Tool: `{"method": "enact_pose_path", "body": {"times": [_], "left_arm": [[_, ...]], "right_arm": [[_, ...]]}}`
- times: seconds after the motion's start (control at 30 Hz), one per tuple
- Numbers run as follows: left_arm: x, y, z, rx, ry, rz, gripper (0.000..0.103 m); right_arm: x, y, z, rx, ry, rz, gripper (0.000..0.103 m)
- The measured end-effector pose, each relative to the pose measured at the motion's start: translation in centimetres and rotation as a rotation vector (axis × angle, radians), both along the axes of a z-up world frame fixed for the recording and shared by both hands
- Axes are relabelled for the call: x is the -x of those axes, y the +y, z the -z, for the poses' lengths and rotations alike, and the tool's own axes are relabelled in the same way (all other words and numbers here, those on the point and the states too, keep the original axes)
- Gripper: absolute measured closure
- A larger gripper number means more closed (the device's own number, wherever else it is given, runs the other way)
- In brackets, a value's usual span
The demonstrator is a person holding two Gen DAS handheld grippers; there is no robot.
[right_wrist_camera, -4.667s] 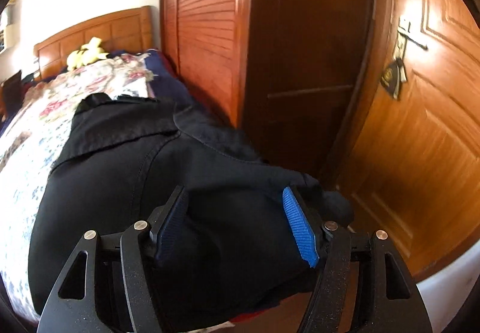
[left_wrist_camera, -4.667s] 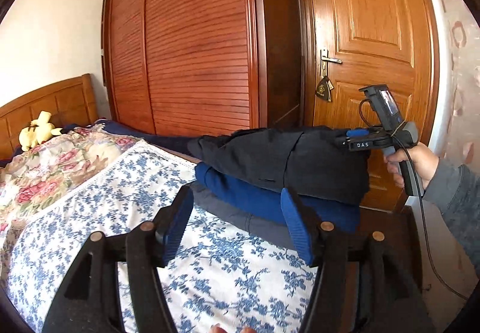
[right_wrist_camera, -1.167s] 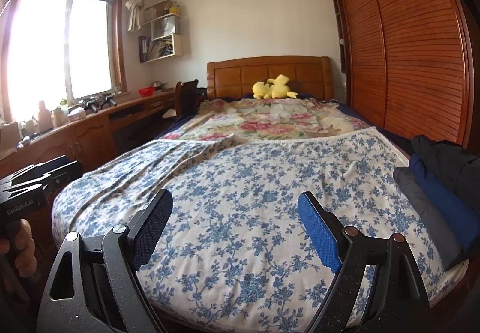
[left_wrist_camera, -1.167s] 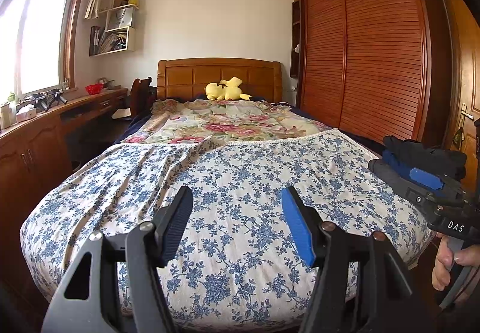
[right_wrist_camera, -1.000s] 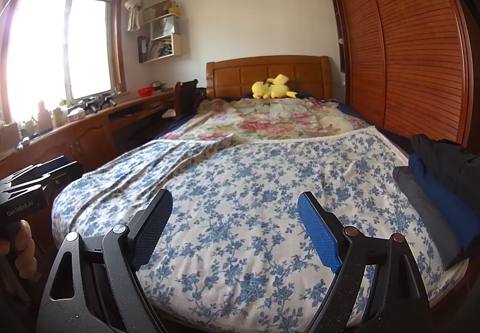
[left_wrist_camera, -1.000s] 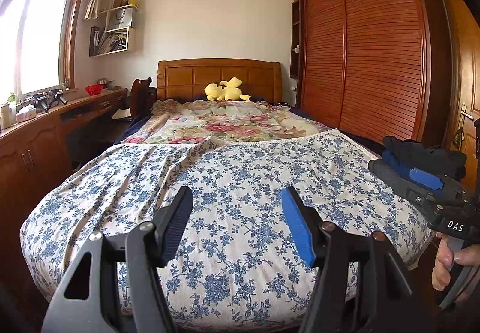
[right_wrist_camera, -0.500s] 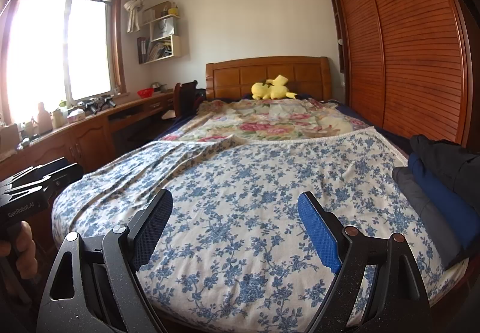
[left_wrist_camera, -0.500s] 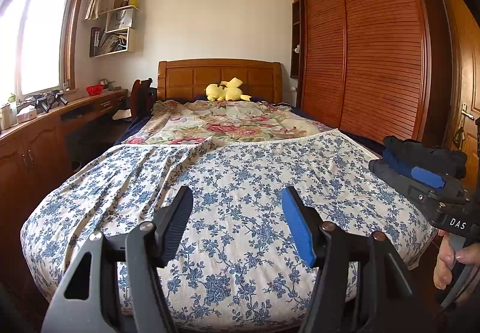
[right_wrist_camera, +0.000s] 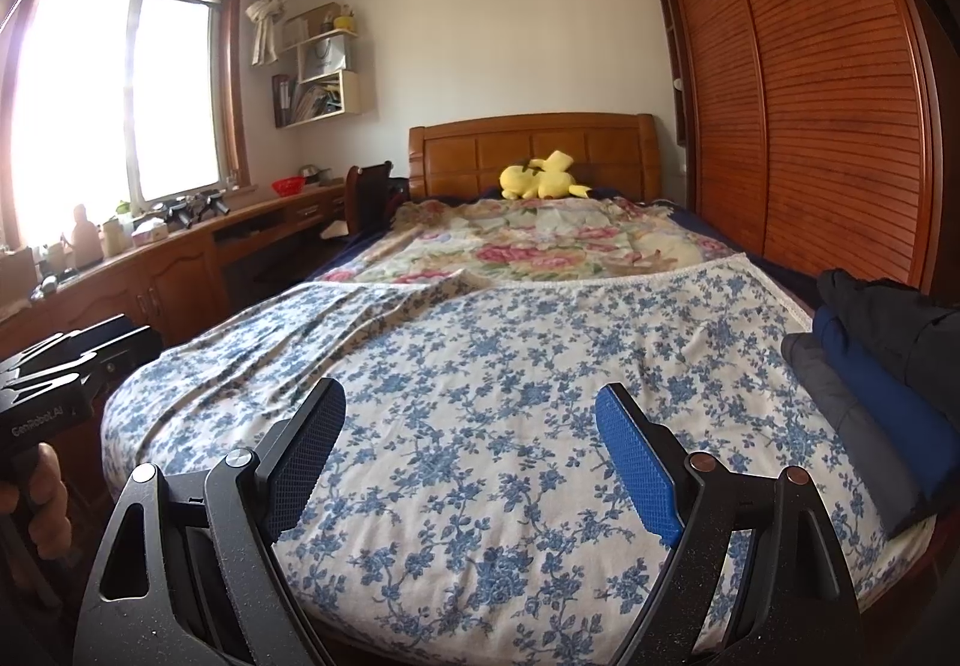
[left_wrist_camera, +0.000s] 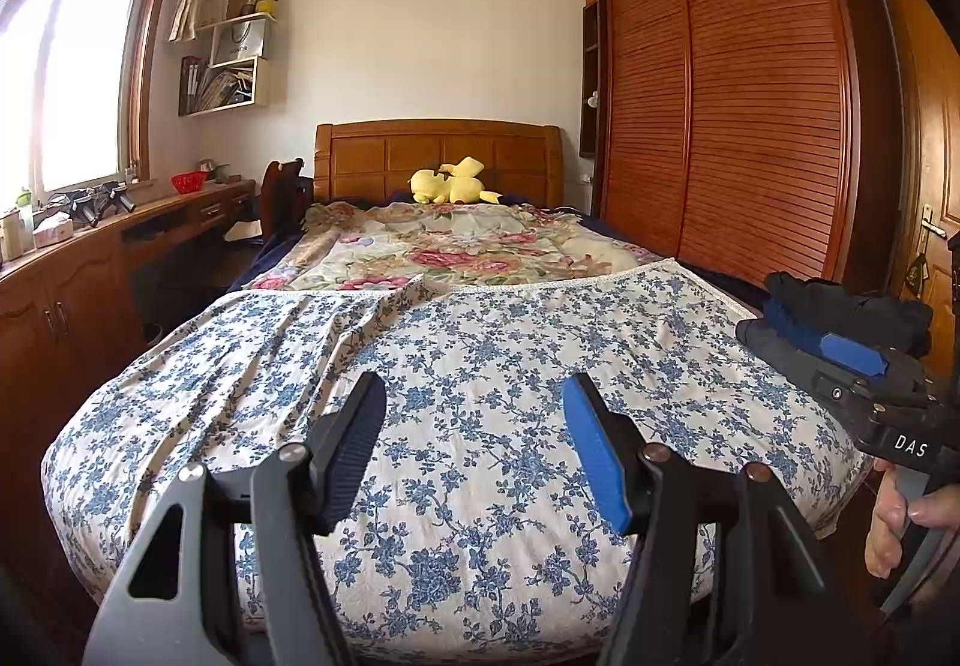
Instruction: Fold large clothes
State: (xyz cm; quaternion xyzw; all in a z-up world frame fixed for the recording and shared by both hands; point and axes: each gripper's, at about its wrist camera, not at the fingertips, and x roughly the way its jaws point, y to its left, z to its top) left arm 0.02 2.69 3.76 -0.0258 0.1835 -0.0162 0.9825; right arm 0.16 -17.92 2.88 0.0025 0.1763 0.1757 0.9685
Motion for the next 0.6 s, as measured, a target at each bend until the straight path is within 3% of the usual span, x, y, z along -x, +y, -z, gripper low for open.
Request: {"method": "enact_pose_path", "body": {"times": [0.6], "left_arm": [[0.22, -0.11, -0.31, -0.001, -0.004, 0.003, 0.042]], "right_arm": [[-0.11, -0.27, 0.03, 0.002, 0.000, 0.000, 0.016]]}}
